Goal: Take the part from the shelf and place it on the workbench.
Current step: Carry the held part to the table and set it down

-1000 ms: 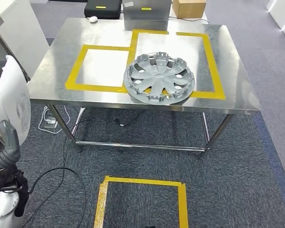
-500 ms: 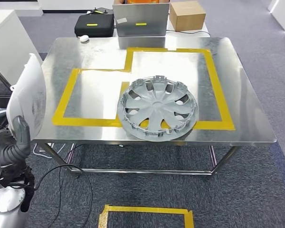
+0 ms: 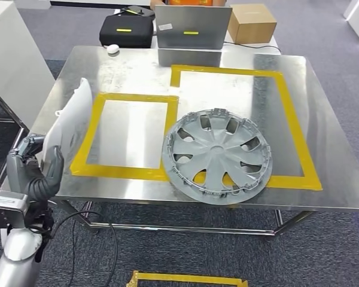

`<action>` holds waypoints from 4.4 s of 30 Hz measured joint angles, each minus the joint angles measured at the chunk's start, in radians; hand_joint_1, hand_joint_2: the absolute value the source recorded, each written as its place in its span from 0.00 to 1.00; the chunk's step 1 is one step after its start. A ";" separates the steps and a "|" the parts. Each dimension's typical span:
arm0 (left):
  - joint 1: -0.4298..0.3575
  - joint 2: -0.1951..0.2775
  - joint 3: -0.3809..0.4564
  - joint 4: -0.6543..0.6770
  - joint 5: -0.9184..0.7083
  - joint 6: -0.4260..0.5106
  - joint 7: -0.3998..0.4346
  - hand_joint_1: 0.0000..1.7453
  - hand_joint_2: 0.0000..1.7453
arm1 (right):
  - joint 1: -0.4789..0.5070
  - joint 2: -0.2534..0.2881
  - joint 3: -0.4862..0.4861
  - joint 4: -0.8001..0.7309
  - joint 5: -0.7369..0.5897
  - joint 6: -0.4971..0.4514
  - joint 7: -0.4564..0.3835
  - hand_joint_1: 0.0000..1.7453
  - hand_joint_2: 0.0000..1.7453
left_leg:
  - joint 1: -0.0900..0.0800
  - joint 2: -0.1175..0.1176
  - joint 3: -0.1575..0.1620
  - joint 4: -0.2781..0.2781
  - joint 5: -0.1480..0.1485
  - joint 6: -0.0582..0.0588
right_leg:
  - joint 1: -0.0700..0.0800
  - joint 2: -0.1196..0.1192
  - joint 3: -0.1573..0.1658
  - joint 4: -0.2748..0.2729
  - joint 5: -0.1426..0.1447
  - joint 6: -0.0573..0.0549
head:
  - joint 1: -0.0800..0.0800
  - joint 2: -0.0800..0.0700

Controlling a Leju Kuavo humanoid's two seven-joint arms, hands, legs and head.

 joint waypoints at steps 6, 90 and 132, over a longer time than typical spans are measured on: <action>0.012 0.004 -0.026 0.015 -0.041 -0.008 0.007 1.00 1.00 | 0.000 -0.002 -0.011 0.000 -0.002 -0.006 0.004 0.00 0.00 | 0.004 -0.001 0.030 -0.017 -0.008 -0.028 | 0.015 0.001 0.051 -0.165 0.090 -0.035 | 0.002 0.000; -0.213 -0.093 -0.161 0.454 0.071 -0.071 -0.092 0.00 0.00 | -0.005 -0.049 -0.017 0.002 0.039 0.017 0.017 0.00 0.00 | 0.008 0.012 0.069 -0.043 -0.023 -0.007 | -0.001 -0.008 -0.141 0.116 0.033 0.011 | 0.016 0.000; 0.115 -0.093 0.090 -0.044 0.318 0.175 -0.144 0.00 0.00 | 0.013 -0.010 -0.032 -0.002 0.018 -0.020 0.030 0.00 0.00 | 0.004 0.016 -0.008 0.074 -0.082 -0.057 | 0.002 -0.012 0.062 -0.186 0.125 -0.043 | 0.010 0.000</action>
